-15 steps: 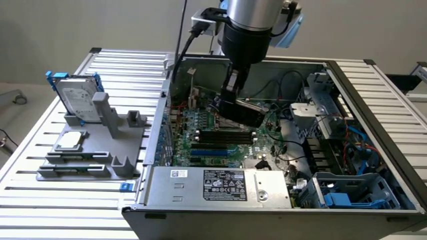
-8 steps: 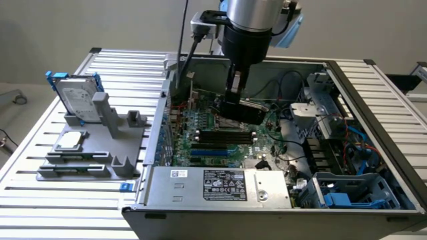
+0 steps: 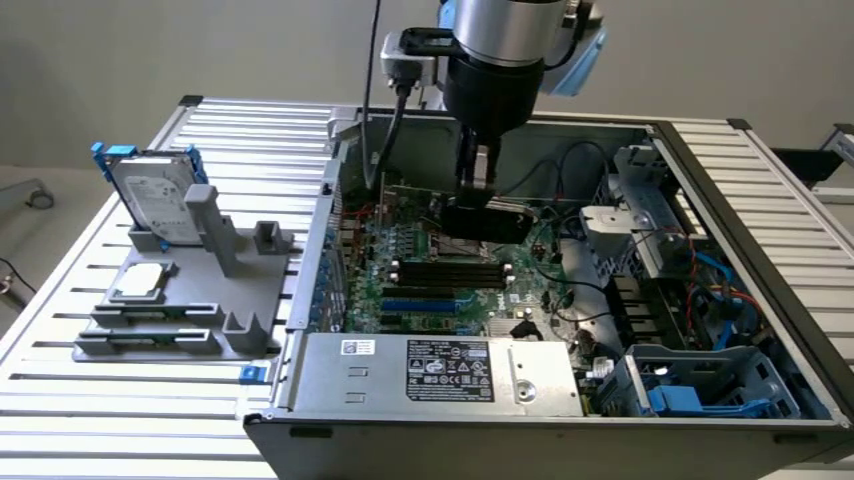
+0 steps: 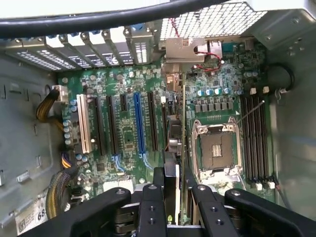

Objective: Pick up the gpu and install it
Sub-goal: 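Insert the gpu into the slot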

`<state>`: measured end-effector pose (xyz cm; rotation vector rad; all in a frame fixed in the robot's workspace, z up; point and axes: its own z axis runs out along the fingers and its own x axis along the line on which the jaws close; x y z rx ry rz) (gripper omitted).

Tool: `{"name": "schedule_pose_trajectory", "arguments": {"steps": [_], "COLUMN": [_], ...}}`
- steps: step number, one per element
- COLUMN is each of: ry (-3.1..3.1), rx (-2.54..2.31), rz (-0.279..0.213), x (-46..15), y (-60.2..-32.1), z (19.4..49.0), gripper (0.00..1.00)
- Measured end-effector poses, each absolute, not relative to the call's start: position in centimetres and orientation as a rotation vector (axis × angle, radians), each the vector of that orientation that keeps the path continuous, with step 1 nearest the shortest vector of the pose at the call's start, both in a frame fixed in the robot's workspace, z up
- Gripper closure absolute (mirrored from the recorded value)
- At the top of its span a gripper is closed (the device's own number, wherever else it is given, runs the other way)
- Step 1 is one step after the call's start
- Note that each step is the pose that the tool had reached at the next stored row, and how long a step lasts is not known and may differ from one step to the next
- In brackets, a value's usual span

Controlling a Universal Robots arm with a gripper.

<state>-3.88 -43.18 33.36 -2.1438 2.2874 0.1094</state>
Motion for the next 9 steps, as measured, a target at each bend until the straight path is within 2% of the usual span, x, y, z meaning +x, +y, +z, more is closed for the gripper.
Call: {"name": "schedule_pose_trajectory", "arguments": {"steps": [9], "ry": [2.163], "rx": [-2.236], "rz": [0.095], "x": [-4.30], "y": [-43.57], "z": [32.85], "gripper": [0.74]}}
